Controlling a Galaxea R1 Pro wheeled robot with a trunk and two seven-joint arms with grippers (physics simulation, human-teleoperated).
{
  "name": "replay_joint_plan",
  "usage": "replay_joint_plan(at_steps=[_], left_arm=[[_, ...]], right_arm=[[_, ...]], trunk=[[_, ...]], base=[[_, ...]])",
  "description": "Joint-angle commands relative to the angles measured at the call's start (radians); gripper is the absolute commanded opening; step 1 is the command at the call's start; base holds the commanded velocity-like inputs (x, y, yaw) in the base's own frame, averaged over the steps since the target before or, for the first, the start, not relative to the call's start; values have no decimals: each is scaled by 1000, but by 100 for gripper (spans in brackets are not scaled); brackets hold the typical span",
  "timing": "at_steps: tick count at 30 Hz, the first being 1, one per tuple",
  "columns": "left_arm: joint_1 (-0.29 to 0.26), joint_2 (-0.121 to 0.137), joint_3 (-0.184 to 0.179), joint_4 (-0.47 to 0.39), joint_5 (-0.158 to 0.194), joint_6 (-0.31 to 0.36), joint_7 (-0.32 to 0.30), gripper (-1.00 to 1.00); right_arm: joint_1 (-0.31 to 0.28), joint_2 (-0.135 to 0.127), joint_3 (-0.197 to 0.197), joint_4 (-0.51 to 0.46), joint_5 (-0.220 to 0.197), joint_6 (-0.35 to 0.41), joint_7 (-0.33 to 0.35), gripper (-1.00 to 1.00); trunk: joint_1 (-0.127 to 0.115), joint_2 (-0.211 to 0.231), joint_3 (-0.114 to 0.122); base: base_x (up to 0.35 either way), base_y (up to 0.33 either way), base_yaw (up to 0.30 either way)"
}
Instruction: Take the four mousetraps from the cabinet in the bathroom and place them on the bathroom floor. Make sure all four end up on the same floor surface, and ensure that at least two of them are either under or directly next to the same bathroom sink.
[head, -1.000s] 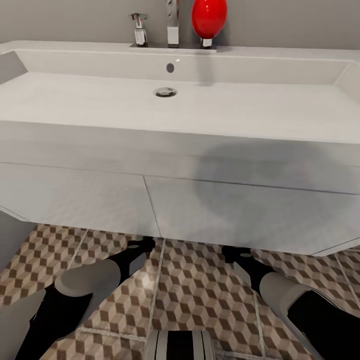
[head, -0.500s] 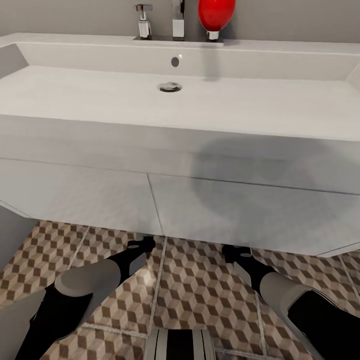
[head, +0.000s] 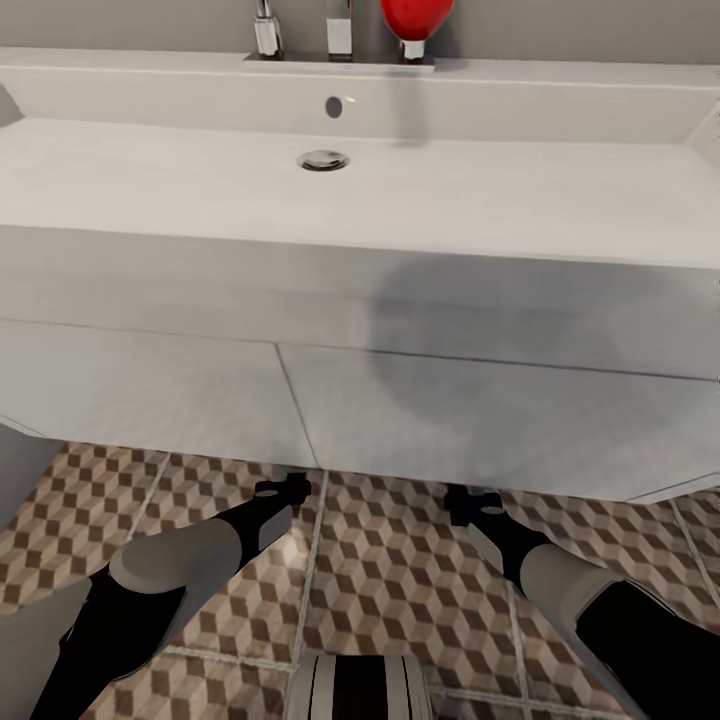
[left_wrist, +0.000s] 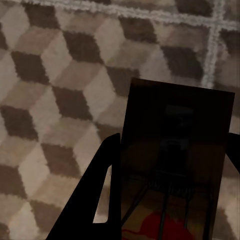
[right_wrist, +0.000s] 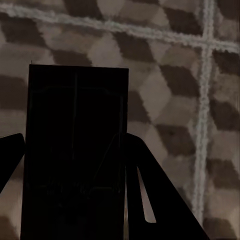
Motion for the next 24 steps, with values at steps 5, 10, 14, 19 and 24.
replay_joint_plan(at_steps=[5, 10, 14, 19, 24], left_arm=[[-1, 1, -8, -3, 7, -4, 8, -100], [-1, 1, -8, -3, 7, -4, 8, -100], [-1, 1, -8, -3, 7, -4, 8, -100], [-1, 1, -8, -3, 7, -4, 10, -100], [-1, 1, -7, -3, 7, -4, 11, -100]], right_arm=[[0, -1, 8, -2, -12, -2, -4, -100], [0, -2, 8, -2, -12, -2, -4, -100], [0, 1, 8, -2, -12, -2, -4, -100], [0, 1, 8, -1, -12, -2, -4, -100], [0, 3, 8, -1, -12, -2, -4, -100]], trunk=[[0, 0, -8], [0, 0, -16], [0, 0, -22], [0, 0, -29], [0, 0, -37]], base=[[0, 0, -118], [0, 0, -151], [0, 0, -141], [0, 0, -98], [0, 0, -65]])
